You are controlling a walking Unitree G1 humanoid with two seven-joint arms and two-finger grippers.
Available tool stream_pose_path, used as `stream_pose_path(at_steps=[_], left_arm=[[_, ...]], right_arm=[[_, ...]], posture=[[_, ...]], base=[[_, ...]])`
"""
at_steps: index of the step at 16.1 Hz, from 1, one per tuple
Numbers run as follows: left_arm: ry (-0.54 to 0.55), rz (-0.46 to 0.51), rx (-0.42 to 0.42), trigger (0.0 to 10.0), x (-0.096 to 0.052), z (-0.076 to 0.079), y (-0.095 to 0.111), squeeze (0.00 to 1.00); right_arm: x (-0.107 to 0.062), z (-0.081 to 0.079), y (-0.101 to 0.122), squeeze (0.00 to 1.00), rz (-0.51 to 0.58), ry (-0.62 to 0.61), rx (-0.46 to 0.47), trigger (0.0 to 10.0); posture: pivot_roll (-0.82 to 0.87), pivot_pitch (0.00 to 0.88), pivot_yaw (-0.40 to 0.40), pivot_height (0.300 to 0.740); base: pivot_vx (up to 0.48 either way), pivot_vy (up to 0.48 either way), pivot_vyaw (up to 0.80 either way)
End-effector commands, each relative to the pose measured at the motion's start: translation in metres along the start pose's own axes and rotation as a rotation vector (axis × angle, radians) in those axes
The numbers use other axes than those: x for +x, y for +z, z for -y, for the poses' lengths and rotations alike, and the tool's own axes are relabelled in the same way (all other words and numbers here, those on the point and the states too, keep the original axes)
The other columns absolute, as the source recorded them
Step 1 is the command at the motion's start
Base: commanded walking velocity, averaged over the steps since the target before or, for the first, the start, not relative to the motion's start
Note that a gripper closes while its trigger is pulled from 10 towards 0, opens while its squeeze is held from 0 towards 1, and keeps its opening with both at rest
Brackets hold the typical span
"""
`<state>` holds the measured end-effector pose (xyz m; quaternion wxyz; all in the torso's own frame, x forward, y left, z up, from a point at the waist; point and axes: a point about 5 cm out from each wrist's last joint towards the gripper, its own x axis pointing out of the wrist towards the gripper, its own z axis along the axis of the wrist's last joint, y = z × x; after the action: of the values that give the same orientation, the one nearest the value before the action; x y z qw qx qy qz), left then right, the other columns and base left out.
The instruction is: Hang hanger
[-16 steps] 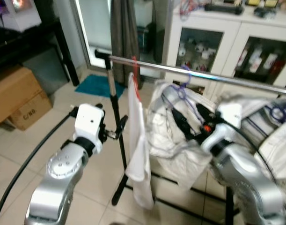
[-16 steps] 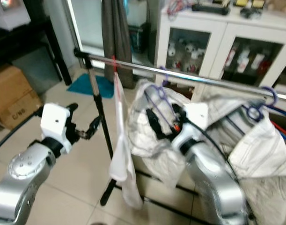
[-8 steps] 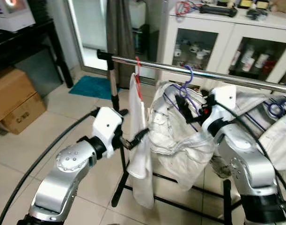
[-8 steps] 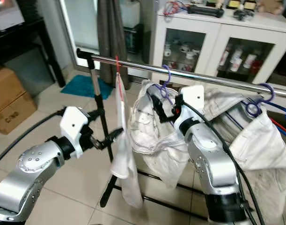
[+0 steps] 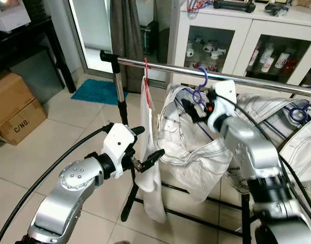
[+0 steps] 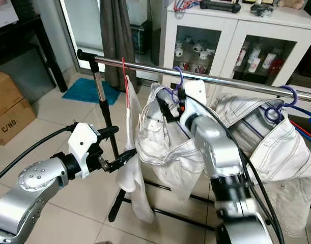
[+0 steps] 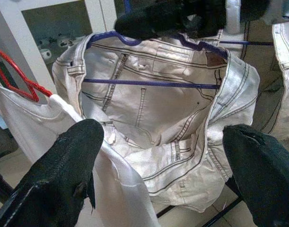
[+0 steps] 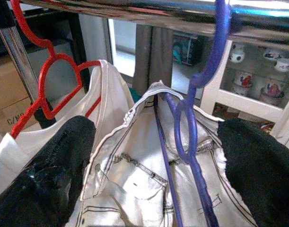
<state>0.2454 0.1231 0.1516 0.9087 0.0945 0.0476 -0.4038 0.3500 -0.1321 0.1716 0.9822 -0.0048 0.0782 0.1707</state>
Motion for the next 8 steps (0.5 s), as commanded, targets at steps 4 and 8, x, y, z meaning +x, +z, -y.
stream_pose_path(at_steps=[4,8], left_arm=[[-0.026,-0.016,0.011,10.0,0.0,0.003,-0.003,0.0],[-0.035,-0.02,0.011,10.0,0.0,0.004,-0.003,0.0]], right_arm=[[0.018,0.011,0.011,0.0,-0.03,-0.028,0.036,1.5],[0.029,0.013,0.018,0.0,-0.049,-0.02,0.023,0.0]], posture=[[0.11,0.0,-0.02,0.74],[0.11,0.0,-0.023,0.74]], base=[[0.0,0.0,0.0],[0.0,0.0,0.0]])
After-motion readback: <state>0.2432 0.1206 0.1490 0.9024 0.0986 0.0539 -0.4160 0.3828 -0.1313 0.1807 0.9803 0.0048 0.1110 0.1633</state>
